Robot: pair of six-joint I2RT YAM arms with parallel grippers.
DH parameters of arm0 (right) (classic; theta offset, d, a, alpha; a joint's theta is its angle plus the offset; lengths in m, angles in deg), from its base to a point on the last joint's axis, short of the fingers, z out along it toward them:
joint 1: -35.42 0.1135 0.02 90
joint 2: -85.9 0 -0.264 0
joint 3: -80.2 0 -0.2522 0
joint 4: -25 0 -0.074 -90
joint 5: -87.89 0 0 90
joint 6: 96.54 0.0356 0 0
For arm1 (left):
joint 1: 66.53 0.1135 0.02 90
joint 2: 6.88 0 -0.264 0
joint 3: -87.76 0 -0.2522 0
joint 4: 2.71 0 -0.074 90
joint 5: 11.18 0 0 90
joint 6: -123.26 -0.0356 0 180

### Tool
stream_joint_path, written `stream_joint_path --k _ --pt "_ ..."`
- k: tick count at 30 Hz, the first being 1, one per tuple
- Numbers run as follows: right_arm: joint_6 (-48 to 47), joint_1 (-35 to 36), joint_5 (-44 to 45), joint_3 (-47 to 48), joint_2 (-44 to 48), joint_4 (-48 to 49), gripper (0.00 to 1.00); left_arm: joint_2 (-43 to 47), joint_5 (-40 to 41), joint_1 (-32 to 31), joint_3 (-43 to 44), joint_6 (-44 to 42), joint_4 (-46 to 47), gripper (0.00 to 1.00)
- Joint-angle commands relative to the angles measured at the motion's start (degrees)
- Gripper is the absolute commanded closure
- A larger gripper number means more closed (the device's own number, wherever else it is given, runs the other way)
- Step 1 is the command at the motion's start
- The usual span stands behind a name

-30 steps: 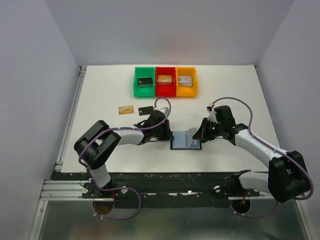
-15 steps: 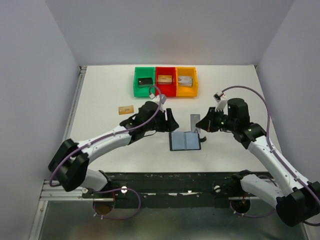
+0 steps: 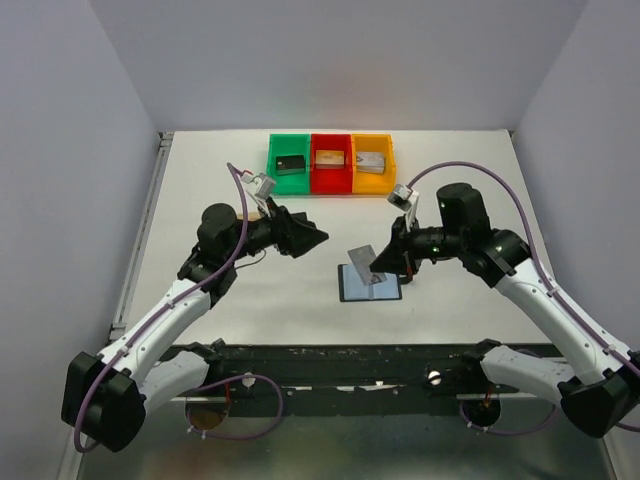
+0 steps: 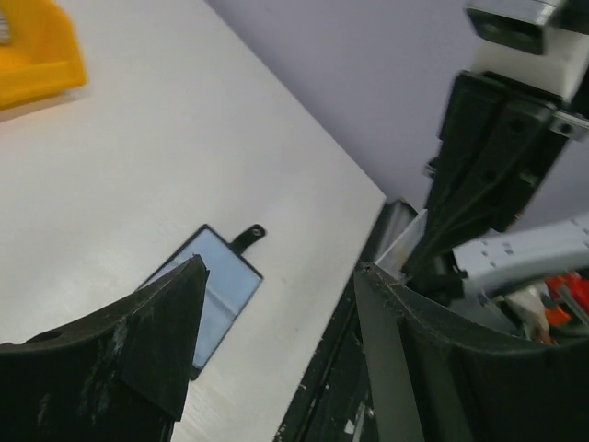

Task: Take the credit cards out of the card holder
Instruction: Remove the credit card from the card holder.

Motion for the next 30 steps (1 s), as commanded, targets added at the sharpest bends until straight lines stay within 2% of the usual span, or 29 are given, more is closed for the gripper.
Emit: stream_joint_path --k 1,3,9,13,16,25,30 --pt "-8.25 3.00 -10.22 6.23 -3.44 -13.57 1.00 -2.09 -30.21 1.62 1.09 3.21 16.87 0.25" --pt "-8.79 3.79 -9.78 8.00 -4.14 -16.04 1.00 -2.27 -32.77 1.62 1.53 4.45 19.26 0.25" --pt "-9.93 6.25 -7.67 11.87 -6.16 -20.35 1.00 -4.90 -35.06 -0.83 4.78 3.32 15.59 0.25" --pt "-10.19 8.19 -6.00 13.28 -7.83 -21.32 1.00 -6.13 -33.84 -6.62 8.82 -8.44 -0.37 0.29" --pt "-10.54 9.51 -4.86 14.07 -8.97 -22.02 1.00 -7.18 -31.55 -9.62 10.76 -14.17 -7.35 0.35" --pt "-11.25 11.62 -3.89 15.56 -10.03 -22.90 1.00 -9.21 -30.94 -11.21 10.93 -15.93 -10.08 0.45" --pt "-11.42 12.06 -3.80 15.74 -10.03 -22.90 1.00 -10.00 -31.02 -11.91 11.38 -16.82 -11.40 0.62"
